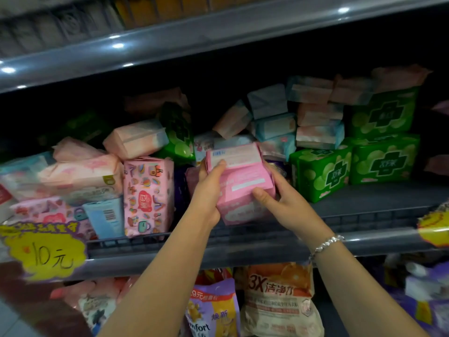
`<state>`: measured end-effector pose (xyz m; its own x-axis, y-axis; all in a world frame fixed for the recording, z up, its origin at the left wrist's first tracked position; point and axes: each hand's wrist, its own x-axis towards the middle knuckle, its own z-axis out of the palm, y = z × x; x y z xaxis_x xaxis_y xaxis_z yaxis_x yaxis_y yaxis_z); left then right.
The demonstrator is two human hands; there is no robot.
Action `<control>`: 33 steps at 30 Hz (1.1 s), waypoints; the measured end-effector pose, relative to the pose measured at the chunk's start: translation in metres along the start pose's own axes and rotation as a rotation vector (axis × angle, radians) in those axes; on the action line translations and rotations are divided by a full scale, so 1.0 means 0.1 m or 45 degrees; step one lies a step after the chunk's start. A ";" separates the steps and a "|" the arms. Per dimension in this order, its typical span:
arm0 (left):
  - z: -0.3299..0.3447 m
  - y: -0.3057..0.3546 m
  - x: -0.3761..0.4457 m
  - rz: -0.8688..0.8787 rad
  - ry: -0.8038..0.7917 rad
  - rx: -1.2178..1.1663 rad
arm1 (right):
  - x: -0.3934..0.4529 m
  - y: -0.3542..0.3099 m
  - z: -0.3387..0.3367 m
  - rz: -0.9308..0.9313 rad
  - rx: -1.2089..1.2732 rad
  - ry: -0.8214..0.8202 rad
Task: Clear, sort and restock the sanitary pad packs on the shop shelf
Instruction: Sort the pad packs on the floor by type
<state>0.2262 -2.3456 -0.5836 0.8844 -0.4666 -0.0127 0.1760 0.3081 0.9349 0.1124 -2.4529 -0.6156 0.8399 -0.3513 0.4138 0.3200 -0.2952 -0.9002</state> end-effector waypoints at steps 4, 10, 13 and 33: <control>0.07 0.34 -0.38 0.176 -0.035 -0.038 | -0.13 -0.31 0.16 -0.103 0.195 0.087; -0.44 0.46 -1.03 0.163 0.156 -0.077 | -0.47 -0.57 0.70 -0.004 0.439 0.043; -0.87 0.36 -1.37 0.191 0.325 -0.177 | -0.71 -0.51 1.11 0.094 0.508 -0.040; -3.86 -1.62 -2.16 -0.181 1.224 -0.431 | -1.76 1.46 3.22 0.831 0.314 -0.295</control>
<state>0.1732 -1.9746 -0.8694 0.7917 0.2981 -0.5333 0.2871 0.5890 0.7554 0.1522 -2.1485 -0.8639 0.9555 -0.1826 -0.2319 -0.2107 0.1281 -0.9691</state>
